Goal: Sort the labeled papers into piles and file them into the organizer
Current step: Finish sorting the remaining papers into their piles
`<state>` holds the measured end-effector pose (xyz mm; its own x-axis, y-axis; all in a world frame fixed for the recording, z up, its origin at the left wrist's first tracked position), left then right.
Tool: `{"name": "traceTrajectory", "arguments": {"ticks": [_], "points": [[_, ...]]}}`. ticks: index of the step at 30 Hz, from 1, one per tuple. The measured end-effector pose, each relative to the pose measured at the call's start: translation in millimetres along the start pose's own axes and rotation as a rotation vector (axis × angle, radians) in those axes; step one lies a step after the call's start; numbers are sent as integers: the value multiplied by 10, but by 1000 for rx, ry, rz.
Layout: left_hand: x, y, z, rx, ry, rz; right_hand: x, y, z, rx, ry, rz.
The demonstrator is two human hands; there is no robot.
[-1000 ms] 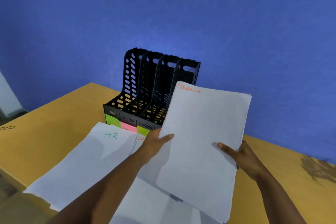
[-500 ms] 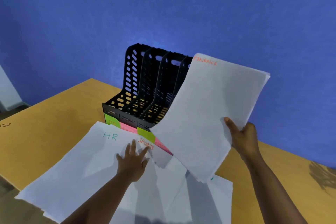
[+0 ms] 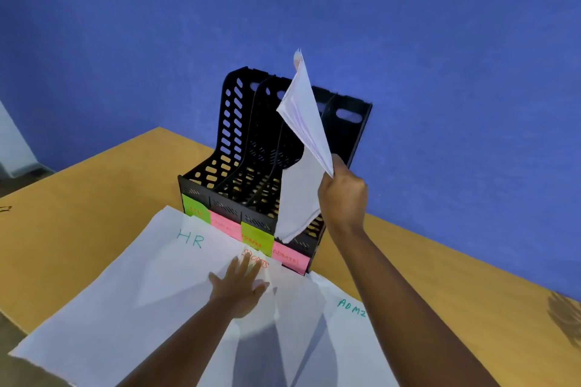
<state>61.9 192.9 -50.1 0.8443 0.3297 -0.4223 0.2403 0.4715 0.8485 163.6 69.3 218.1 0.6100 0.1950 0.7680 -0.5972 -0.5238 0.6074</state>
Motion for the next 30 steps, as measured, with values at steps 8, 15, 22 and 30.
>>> {"name": "traceTrajectory", "arguments": {"ticks": [8, 15, 22, 30], "points": [[44, 28, -9, -76, -15, -19, 13, -465, -138, -122, -7, -144], [136, 211, 38, -141, -46, -33, -132, -794, -138, -60, -108, -312], [217, 155, -15, -162, -47, -76, -385, -1177, -15, 178, -417, -522], [183, 178, 20, -163, -54, -69, -467, -1322, -55, 70, -394, -813]]}}
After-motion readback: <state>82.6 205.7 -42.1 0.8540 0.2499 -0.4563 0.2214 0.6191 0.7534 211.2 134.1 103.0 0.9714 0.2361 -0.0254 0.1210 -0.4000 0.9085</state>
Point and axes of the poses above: each hand's wrist, its own x-axis towards the middle knuckle, its own y-axis out of the back of the hand, z = x × y, the point moved 9 cm from there along x, towards the middle knuckle, and after that the axes turned 12 degrees about -x, right-handed, at the moved point
